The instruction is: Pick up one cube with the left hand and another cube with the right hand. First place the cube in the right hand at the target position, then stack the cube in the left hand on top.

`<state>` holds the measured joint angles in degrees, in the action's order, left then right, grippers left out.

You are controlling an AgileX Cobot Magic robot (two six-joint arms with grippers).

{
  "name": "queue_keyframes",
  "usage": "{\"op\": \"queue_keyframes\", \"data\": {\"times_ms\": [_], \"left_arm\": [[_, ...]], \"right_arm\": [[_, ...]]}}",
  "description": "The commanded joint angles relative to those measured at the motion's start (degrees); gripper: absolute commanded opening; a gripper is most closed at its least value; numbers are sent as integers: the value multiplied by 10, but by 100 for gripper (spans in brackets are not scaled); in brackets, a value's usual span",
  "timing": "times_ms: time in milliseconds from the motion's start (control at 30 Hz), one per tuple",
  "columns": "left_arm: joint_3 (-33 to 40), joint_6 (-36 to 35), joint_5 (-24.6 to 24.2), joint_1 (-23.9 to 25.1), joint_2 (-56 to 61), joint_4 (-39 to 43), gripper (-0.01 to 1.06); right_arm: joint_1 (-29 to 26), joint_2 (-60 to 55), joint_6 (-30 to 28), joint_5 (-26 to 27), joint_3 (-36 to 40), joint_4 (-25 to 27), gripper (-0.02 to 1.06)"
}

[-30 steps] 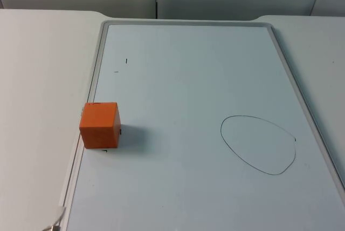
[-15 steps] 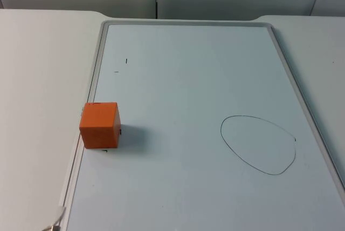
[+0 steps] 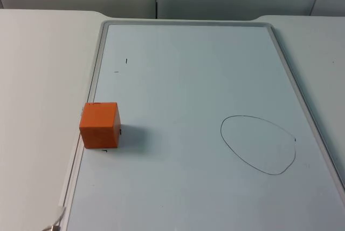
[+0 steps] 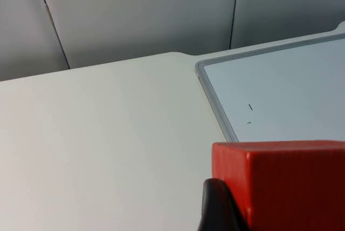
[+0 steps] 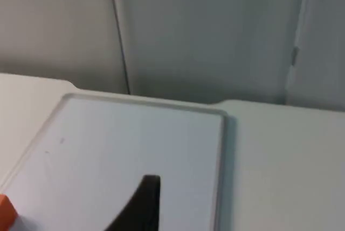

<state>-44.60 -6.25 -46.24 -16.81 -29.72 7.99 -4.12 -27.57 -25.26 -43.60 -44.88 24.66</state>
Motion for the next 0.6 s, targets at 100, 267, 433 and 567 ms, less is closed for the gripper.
{"op": "queue_keyframes", "data": {"times_ms": [100,267,433,567], "left_arm": [[4,-2,7,-4,3,-1,0],[4,-4,7,-4,3,-1,0],[4,-4,7,-4,3,-6,0],[4,-4,5,-4,3,-7,0]], "right_arm": [[-5,-151,-128,21,-105,113,99],[24,-354,-206,-45,-272,191,96],[108,-509,-206,-67,-414,166,94],[212,-639,-206,-89,-531,120,94]]}}
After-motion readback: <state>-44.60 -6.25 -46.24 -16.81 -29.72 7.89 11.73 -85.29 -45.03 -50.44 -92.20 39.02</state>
